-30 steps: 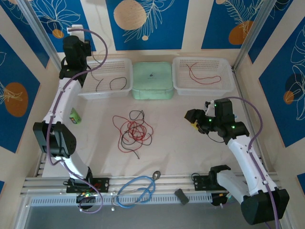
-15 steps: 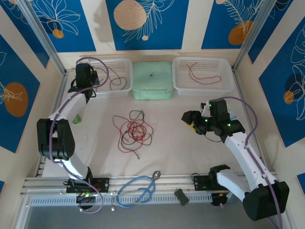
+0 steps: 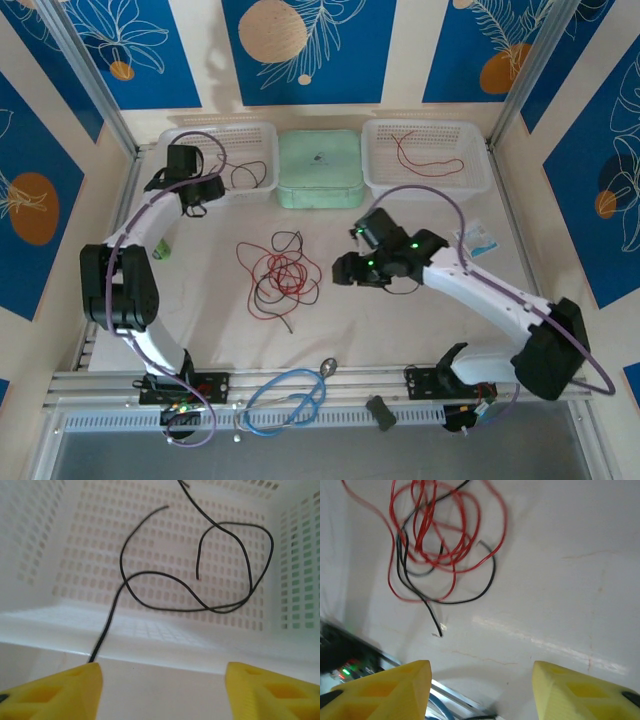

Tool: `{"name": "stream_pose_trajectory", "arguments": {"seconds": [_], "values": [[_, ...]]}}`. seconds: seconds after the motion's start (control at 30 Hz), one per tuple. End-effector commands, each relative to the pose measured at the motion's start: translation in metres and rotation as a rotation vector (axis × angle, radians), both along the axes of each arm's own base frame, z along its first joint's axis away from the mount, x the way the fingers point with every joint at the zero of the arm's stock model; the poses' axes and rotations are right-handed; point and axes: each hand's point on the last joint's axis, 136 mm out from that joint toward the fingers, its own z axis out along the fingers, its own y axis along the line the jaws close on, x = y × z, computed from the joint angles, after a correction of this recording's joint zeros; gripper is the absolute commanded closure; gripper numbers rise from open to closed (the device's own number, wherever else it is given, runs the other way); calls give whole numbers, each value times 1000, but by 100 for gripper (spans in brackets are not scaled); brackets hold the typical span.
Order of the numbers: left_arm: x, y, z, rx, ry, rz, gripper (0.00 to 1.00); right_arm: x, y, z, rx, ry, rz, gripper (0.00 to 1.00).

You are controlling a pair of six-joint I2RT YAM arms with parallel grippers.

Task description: Untangle the cables

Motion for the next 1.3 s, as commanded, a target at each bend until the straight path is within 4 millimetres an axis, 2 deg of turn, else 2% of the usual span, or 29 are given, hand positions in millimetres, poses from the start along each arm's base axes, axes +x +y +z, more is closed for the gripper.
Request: {"name": "stream_pose_trajectory", "arguments": {"seconds": [0.0, 0.13, 0.33, 0.47, 0.57, 0.67, 0.77, 0.87, 0.97, 1.17, 1.27], "values": [[-5, -13, 2, -53, 55, -56, 22, -15, 8, -12, -155, -61, 240, 44], [-3, -22, 30, -71, 5, -108, 1, -33, 33, -31, -248, -58, 407, 45], [-14, -35, 93, -80, -107, -183, 0, -41, 72, -57, -295, -31, 479, 47], [-34, -43, 127, -75, -152, -215, 0, -25, 85, -56, -321, -38, 406, 48], [-56, -44, 144, -76, -167, -221, 0, -5, 79, -52, -350, -21, 281, 48], [-80, -44, 153, -78, -170, -219, 0, 11, 69, -48, -339, 30, 131, 50], [-104, -45, 153, -88, -157, -214, 0, 22, 65, -47, -297, 65, 36, 52], [-125, -47, 145, -103, -130, -213, 0, 34, 66, -44, -283, 64, 16, 53], [-142, -52, 132, -115, -94, -215, 0, 44, 70, -43, -303, 53, 25, 55], [-167, -70, 97, -143, -7, -245, 4, 55, 68, -58, -334, 72, 17, 62], [-177, -78, 86, -150, 11, -260, 5, 60, 71, -60, -336, 57, 34, 65]]}}
